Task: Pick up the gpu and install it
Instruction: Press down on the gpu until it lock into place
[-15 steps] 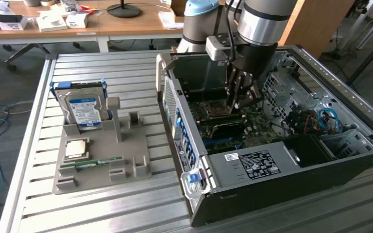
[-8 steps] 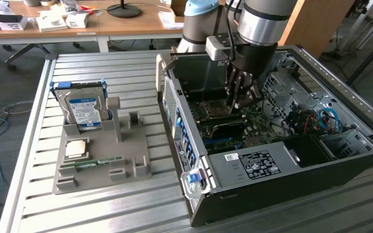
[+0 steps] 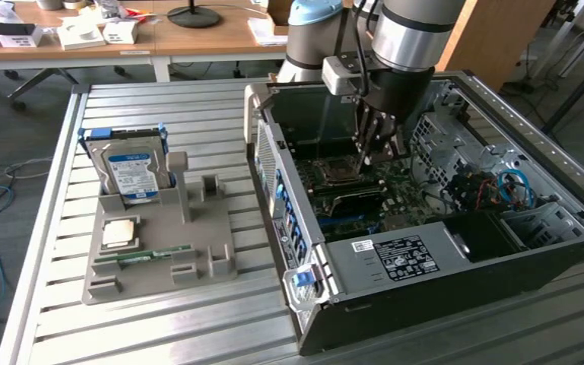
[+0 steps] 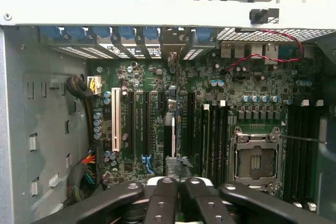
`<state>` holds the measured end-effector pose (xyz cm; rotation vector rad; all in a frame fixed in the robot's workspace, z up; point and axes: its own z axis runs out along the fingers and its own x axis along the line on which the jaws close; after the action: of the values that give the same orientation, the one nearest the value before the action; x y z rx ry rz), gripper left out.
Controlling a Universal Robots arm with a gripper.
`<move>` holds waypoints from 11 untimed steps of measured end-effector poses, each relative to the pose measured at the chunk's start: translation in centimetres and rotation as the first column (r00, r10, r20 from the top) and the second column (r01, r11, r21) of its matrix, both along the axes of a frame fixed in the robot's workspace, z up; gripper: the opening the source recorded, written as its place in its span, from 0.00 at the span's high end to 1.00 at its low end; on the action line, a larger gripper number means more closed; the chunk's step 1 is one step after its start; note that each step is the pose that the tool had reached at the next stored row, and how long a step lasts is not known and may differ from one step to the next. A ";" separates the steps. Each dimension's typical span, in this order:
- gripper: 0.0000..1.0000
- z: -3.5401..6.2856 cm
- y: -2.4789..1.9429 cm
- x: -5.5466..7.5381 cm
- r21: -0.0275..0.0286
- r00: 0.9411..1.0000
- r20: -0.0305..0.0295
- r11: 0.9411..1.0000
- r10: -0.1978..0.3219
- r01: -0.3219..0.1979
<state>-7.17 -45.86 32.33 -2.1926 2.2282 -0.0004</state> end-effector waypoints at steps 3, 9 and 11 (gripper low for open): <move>0.89 0.00 0.00 0.0 0.000 1.000 0.000 1.000 0.000 0.000; 0.89 0.00 0.00 0.0 0.000 1.000 0.000 1.000 0.000 0.000; 0.89 0.00 0.00 0.0 0.000 1.000 0.000 1.000 0.000 0.000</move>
<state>-7.18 -45.86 32.33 -2.1925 2.2283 -0.0005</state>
